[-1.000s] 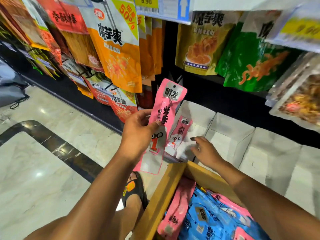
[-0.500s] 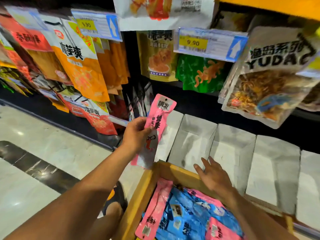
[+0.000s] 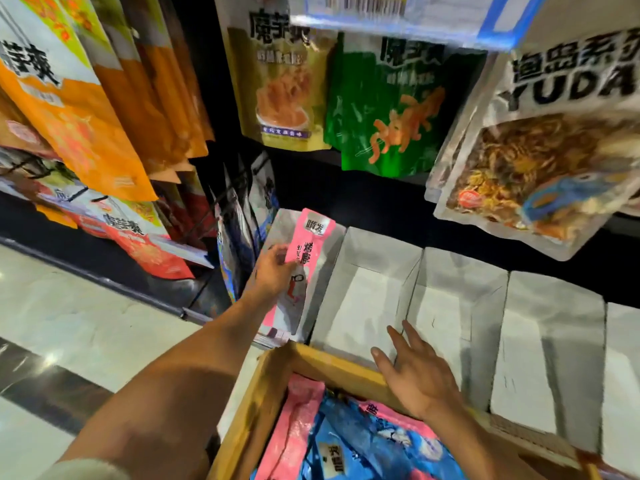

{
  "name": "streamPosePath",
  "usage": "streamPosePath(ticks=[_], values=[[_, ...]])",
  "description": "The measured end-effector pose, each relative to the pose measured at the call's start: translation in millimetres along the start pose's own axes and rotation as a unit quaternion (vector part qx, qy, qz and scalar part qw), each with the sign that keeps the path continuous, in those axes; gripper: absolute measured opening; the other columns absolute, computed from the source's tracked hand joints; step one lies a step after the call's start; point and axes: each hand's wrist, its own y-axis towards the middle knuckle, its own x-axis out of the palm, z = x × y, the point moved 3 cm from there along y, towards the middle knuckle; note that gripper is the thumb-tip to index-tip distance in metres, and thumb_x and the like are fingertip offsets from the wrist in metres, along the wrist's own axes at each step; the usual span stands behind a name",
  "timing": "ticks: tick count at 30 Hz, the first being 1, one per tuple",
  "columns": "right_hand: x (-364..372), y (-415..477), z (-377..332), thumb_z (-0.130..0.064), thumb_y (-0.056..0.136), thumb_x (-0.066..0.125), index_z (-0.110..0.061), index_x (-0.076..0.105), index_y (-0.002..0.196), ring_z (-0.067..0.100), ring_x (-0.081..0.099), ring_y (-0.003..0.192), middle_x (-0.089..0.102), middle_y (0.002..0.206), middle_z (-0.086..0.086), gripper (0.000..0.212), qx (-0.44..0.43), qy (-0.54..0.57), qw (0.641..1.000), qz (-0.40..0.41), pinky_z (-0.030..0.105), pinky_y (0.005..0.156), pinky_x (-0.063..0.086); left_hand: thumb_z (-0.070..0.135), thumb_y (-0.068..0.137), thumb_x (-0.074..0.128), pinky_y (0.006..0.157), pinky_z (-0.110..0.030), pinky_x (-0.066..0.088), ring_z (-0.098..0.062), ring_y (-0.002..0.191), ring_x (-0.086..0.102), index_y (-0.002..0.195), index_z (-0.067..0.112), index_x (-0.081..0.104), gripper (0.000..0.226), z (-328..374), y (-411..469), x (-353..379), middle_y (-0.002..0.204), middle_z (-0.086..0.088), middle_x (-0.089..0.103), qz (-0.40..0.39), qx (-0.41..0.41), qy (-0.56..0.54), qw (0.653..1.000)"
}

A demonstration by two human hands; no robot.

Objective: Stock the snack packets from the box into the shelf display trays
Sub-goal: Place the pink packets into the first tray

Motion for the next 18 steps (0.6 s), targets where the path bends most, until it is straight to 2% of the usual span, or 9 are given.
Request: streamPosePath(ticks=[4, 5, 7, 8, 10, 13, 14, 16, 18], values=[[-0.6, -0.4, -2.2, -0.078, 0.091, 0.014, -0.039, 0.018, 0.157, 0.017, 0.019, 0.152, -0.001, 0.168, -0.011, 0.077, -0.006, 0.006, 1.0, 0.018, 0.04, 0.119, 0.03, -0.011, 0.094, 0.061, 0.082, -0.034, 0.056, -0.017, 0.086, 0.068, 0.109, 0.005, 0.062, 0.022, -43.7, 9.6, 18.9, 0.096, -0.005, 0.07, -0.03, -0.035, 0.015, 0.999], [-0.6, -0.2, -2.0, -0.078, 0.091, 0.014, -0.039, 0.019, 0.157, 0.016, 0.022, 0.151, 0.0, 0.168, -0.011, 0.077, -0.008, 0.004, 1.0, 0.025, 0.039, 0.118, 0.033, -0.016, 0.093, 0.059, 0.079, -0.034, 0.055, -0.013, 0.083, 0.069, 0.11, 0.002, 0.061, 0.025, -52.7, 12.1, 24.7, 0.094, -0.006, 0.069, -0.041, -0.025, 0.031, 0.998], [0.0, 0.9, -1.0, -0.077, 0.091, 0.015, -0.039, 0.02, 0.157, 0.015, 0.026, 0.15, 0.001, 0.168, -0.012, 0.076, -0.013, 0.0, 0.999, 0.03, 0.037, 0.115, 0.037, -0.024, 0.091, 0.051, 0.073, -0.024, 0.051, 0.001, 0.074, 0.066, 0.117, -0.008, 0.056, 0.031, -61.5, 12.7, 33.8, 0.094, -0.007, 0.065, -0.076, 0.003, 0.07, 0.995], [0.0, 1.0, -0.4, -0.077, 0.091, 0.016, -0.039, 0.02, 0.157, 0.014, 0.028, 0.149, 0.001, 0.167, -0.012, 0.076, -0.013, 0.001, 1.0, 0.028, 0.037, 0.114, 0.038, -0.023, 0.092, 0.05, 0.071, -0.019, 0.049, 0.0, 0.075, 0.064, 0.123, -0.01, 0.054, 0.034, -61.4, 12.2, 36.6, 0.097, -0.008, 0.062, -0.097, 0.011, 0.101, 0.99], [-0.9, 1.6, -0.8, -0.076, 0.092, 0.018, -0.039, 0.02, 0.156, 0.012, 0.033, 0.146, 0.001, 0.167, -0.013, 0.074, -0.015, 0.002, 1.0, 0.027, 0.037, 0.112, 0.04, -0.006, 0.096, 0.058, 0.078, -0.024, 0.047, -0.012, 0.091, 0.06, 0.137, 0.0, 0.048, 0.042, -65.3, 10.7, 34.8, 0.109, -0.004, 0.059, -0.121, 0.035, 0.22, 0.967], [0.0, 2.4, -1.0, -0.076, 0.092, 0.018, -0.04, 0.021, 0.156, 0.012, 0.037, 0.144, 0.002, 0.167, -0.013, 0.073, -0.019, -0.004, 0.999, 0.029, 0.037, 0.11, 0.042, 0.027, 0.096, 0.067, 0.108, -0.044, 0.045, -0.024, 0.13, 0.054, 0.149, 0.023, 0.029, 0.065, -86.0, 16.8, 27.7, 0.14, 0.0, 0.057, -0.155, 0.072, 0.399, 0.901], [0.6, 2.9, -1.1, -0.077, 0.091, 0.018, -0.04, 0.021, 0.155, 0.012, 0.037, 0.144, 0.002, 0.167, -0.013, 0.074, -0.018, -0.004, 0.999, 0.03, 0.037, 0.11, 0.042, 0.034, 0.095, 0.067, 0.115, -0.049, 0.039, -0.025, 0.142, 0.045, 0.151, 0.028, 0.024, 0.071, -94.7, 20.3, 26.2, 0.152, 0.004, 0.048, -0.176, 0.063, 0.43, 0.883], [1.8, 3.6, -0.3, -0.077, 0.091, 0.018, -0.04, 0.021, 0.156, 0.013, 0.037, 0.144, 0.002, 0.167, -0.014, 0.074, -0.018, -0.006, 0.999, 0.031, 0.037, 0.111, 0.042, 0.047, 0.096, 0.062, 0.121, -0.057, 0.028, -0.023, 0.156, 0.018, 0.158, 0.037, 0.01, 0.081, -102.9, 25.8, 27.6, 0.169, 0.016, 0.015, -0.222, 0.031, 0.49, 0.843], [2.6, 4.3, 0.3, -0.077, 0.091, 0.018, -0.041, 0.02, 0.155, 0.012, 0.038, 0.143, 0.0, 0.167, -0.014, 0.074, -0.016, -0.01, 0.999, 0.026, 0.037, 0.111, 0.042, 0.054, 0.101, 0.051, 0.122, -0.06, 0.024, -0.023, 0.159, -0.001, 0.161, 0.04, -0.004, 0.083, -109.5, 32.6, 28.4, 0.169, 0.02, -0.012, -0.253, 0.01, 0.544, 0.8]])
